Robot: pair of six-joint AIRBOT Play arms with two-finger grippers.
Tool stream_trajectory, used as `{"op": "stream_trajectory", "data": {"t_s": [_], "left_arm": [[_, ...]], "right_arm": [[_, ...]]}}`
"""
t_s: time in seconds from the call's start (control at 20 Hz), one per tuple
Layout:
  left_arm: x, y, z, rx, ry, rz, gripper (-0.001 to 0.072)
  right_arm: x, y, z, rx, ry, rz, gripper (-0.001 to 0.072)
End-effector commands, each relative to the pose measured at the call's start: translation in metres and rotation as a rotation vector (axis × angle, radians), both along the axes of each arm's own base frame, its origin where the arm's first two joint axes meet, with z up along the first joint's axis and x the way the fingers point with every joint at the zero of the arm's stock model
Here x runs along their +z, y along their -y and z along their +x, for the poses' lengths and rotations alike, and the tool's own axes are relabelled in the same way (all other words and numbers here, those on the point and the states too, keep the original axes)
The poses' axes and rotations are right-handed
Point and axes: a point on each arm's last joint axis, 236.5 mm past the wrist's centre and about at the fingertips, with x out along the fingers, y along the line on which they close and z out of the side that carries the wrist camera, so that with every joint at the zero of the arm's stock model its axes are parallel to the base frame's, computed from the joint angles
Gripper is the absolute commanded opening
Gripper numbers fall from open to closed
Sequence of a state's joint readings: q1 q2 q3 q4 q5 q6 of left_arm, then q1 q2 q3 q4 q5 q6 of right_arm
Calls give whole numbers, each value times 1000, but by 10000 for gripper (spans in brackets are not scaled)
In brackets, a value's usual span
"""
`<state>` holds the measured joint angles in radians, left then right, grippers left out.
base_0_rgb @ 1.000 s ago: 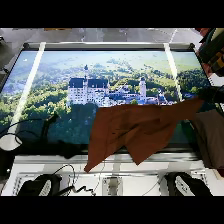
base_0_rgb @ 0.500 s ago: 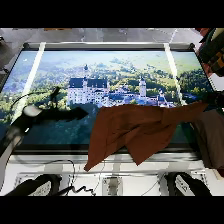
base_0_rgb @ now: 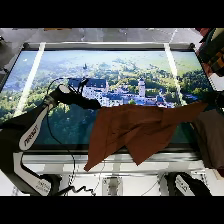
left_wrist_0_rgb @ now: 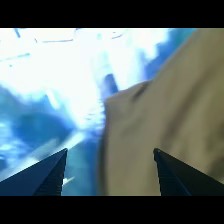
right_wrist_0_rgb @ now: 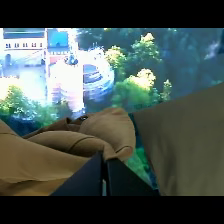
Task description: Fold the clothes and pants, and hang the long-sleeved shirts on hangers.
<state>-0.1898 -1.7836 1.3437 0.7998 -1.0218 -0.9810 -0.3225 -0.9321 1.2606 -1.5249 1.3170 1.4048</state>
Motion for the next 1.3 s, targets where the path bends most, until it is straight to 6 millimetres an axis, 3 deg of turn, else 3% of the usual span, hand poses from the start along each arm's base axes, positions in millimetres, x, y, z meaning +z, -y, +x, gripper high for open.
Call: {"op": "stream_trajectory", "data": {"t_s": [0.0,0.2,0.4,0.45,0.5,0.55,0.7,0.8,0.9,1.05,1.15,1.25], "left_arm": [[-24,-11,1,-98,36,140,572],[-22,10,8,-128,120,148,572],[-21,36,2,-167,155,148,547],[-21,39,2,-168,164,148,395],[-20,40,4,-164,174,148,185],[-20,39,7,-156,183,149,46],[-17,40,8,-154,190,148,11],[-2,37,15,-138,226,142,11],[37,25,38,-73,332,131,10],[132,-9,73,64,559,107,11],[206,-39,78,150,707,90,11],[281,-74,67,226,843,80,11]], "right_arm": [[0,-5,2,7,6,20,10],[0,-6,2,9,8,25,10],[0,-6,2,9,8,26,10],[0,-6,2,9,8,25,10],[0,-6,2,8,8,26,10],[0,-6,2,9,8,26,10],[0,-6,2,9,8,26,10],[0,-6,3,8,11,24,10],[4,-3,7,5,36,12,9],[16,3,22,0,114,-16,10],[23,6,29,-3,157,-30,10],[26,11,31,-7,170,-51,10]]}}
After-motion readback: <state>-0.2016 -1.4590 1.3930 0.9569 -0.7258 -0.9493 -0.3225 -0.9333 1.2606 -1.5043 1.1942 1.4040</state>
